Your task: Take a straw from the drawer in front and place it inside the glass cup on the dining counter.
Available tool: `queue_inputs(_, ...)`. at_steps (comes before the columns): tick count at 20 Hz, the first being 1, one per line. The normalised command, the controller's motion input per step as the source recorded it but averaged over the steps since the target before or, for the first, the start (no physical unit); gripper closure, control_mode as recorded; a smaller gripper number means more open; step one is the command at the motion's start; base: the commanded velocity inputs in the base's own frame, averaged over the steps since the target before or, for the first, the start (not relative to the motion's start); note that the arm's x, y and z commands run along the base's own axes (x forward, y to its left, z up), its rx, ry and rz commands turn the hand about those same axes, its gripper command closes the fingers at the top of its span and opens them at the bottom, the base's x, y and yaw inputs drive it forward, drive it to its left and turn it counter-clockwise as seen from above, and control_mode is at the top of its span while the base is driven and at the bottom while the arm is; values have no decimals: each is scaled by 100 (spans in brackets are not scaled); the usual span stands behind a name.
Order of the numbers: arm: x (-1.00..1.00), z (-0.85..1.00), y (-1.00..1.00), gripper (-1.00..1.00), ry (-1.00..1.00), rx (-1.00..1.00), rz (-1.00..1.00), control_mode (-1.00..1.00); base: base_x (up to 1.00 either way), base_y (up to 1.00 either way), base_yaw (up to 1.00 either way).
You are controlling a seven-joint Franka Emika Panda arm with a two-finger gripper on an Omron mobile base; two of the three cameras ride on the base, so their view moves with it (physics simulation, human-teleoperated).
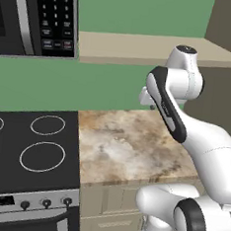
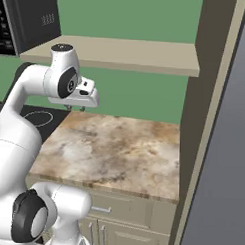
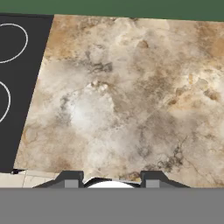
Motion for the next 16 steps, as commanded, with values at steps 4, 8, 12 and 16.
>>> queue_inputs(4,0,0,0,-100,0,0,0,100,-19,1,0)
queue_inputs(8,0,0,0,-100,0,0,0,100,-46,13,0)
queue_inputs(12,0,0,0,-100,0,0,0,100,-34,31,-7)
queue_inputs(16,0,0,0,-100,0,0,0,100,-13,49,-23)
